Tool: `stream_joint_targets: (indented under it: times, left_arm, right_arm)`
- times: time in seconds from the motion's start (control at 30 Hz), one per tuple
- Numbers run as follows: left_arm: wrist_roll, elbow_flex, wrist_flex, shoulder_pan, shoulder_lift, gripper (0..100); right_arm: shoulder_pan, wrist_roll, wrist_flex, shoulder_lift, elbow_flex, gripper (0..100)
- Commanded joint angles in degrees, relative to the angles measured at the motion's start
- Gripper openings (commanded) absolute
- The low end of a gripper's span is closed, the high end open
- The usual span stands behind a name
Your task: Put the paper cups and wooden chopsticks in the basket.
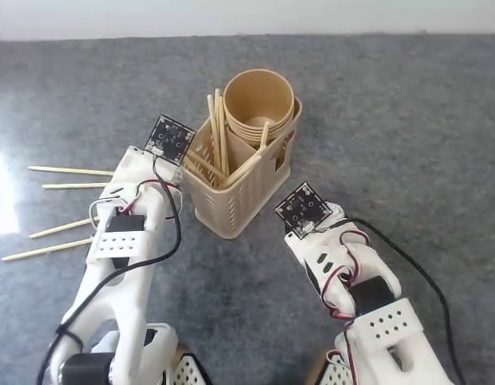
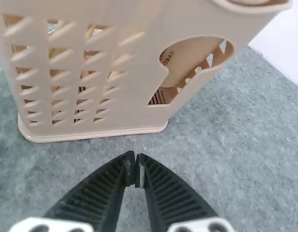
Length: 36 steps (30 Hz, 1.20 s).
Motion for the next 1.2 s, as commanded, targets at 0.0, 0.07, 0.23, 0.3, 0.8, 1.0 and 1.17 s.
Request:
stream_joint_targets:
  times: [0.0, 0.07, 0.23, 0.3, 0.8, 1.0, 1.17]
  left_arm:
    - [-0.3, -0.4, -0.4, 0.7, -1.4, 1]
    - [-1.0, -1.1, 0.2, 0.1, -1.8, 1]
    - [-1.7, -2.4, 3.6, -1.6, -3.5, 1]
    - [-1.9, -2.5, 4.5, -5.3, -4.7, 1]
    - [-6.0, 0.6, 9.8, -35.3, -28.3, 4]
    - [-10.4, -16.6, 29.5, -31.9, -24.0, 10]
    - [-14.1, -38.8, 48.0, -26.2, -8.6, 10]
  right_arm:
    - [-0.3, 0.7, -1.5, -0.8, -0.2, 0.6]
    - [-0.3, 0.8, -1.5, -0.8, -0.2, 0.6]
    - [-0.3, 0.9, -1.5, -0.8, 0.0, 0.6]
    - [-0.3, 0.9, -1.5, -0.8, 0.0, 0.6]
    - [-0.3, 0.9, -1.5, -0.8, 0.0, 0.6]
    - [-0.3, 0.9, -1.5, -0.7, 0.1, 0.6]
    - [-0.3, 0.9, -1.5, -0.4, 0.1, 0.6]
